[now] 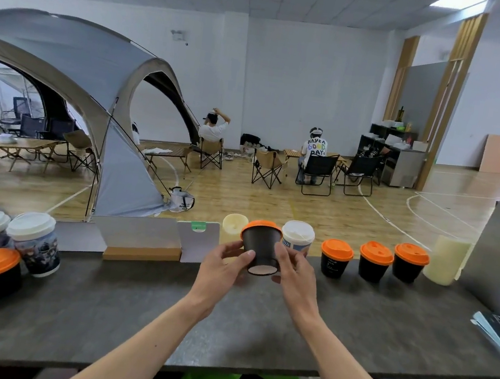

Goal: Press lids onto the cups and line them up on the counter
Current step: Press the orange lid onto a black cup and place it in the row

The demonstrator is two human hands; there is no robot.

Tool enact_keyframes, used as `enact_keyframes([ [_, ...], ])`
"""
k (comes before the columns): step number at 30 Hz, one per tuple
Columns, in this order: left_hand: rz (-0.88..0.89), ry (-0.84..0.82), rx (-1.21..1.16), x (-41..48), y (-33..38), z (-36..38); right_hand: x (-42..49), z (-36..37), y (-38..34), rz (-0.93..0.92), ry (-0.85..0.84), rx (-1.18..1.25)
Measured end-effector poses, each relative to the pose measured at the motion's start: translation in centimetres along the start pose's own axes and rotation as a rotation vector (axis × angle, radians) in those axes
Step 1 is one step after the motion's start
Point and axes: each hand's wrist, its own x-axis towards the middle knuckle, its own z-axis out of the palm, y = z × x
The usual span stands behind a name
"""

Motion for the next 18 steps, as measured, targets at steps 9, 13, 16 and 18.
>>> enact_keyframes([
  [9, 0.112, 0.082, 0.088, -0.4, -0.4, 0.6, -0.2, -0.6, 0.3, 0.02, -0.005, 0.008],
  [13, 0.109, 0.103, 0.083, -0.5, -0.4, 0.5, -0.2, -0.6, 0.3, 0.007, -0.011, 0.04],
  [16, 0.123, 0.098, 0.093, -0.9, -0.4, 0.3, -0.4, -0.5, 0.7, 0.01, -0.028, -0.012],
  [18, 0.139, 0.087, 0.119, -1.1, -0.4, 0.0, -0.8, -0.3, 0.9, 0.012, -0.042, -0.022],
])
